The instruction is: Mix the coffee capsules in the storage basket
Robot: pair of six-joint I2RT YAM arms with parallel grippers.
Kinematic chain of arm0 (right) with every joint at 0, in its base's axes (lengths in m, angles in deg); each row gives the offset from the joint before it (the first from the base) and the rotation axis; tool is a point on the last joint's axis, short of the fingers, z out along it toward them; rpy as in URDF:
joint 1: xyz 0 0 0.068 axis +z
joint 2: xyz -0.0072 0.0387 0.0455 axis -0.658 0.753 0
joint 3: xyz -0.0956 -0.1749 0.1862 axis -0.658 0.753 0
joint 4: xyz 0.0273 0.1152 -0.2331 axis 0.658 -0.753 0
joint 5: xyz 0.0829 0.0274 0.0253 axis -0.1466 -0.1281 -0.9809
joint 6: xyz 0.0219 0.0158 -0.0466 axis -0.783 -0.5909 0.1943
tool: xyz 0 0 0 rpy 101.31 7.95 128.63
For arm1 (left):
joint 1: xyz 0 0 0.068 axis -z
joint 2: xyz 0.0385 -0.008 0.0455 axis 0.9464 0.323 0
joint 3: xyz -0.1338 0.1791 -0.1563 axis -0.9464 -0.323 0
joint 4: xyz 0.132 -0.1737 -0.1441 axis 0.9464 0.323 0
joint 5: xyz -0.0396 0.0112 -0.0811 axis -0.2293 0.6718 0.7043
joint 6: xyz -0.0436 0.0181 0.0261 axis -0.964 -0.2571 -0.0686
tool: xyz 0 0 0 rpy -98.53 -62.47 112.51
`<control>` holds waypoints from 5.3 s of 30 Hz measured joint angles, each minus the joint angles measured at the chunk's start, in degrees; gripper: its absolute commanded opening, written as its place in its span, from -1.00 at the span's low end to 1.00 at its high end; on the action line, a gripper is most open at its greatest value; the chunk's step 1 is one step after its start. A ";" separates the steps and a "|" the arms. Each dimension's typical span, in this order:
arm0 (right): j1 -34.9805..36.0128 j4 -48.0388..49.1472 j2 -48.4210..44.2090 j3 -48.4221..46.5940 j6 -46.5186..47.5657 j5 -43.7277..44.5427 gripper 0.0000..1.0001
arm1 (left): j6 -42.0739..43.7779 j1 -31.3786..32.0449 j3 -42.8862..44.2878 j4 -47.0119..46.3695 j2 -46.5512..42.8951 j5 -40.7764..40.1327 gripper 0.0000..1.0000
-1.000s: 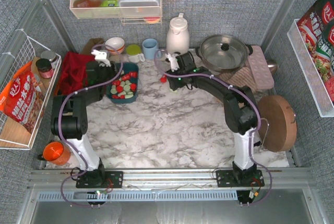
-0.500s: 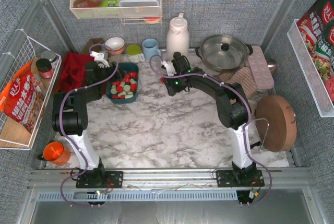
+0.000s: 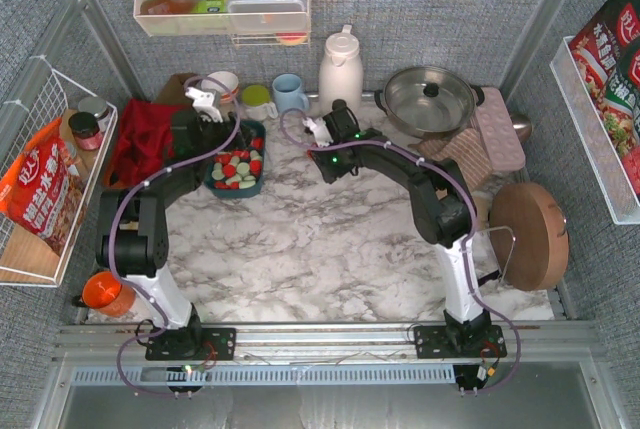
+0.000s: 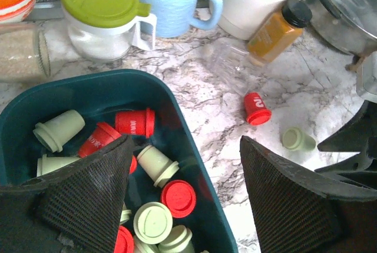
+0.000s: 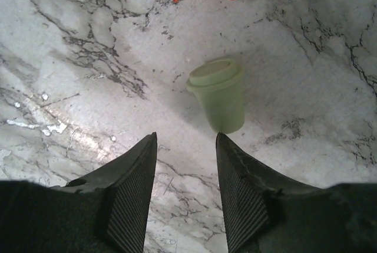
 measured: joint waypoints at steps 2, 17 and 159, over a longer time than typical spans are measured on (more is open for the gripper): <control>0.33 -0.28 -0.92 0.50 0.63 1.07 0.06 | 1.20 0.83 0.00 1.07 -1.09 -0.11 0.63; -0.57 -5.11 2.93 -7.48 15.43 1.05 0.14 | 10.34 6.45 -1.03 8.50 -9.44 -5.07 0.65; 1.33 9.92 14.16 -19.80 -29.62 19.52 0.21 | 18.36 5.95 16.33 24.59 9.84 -13.75 -0.02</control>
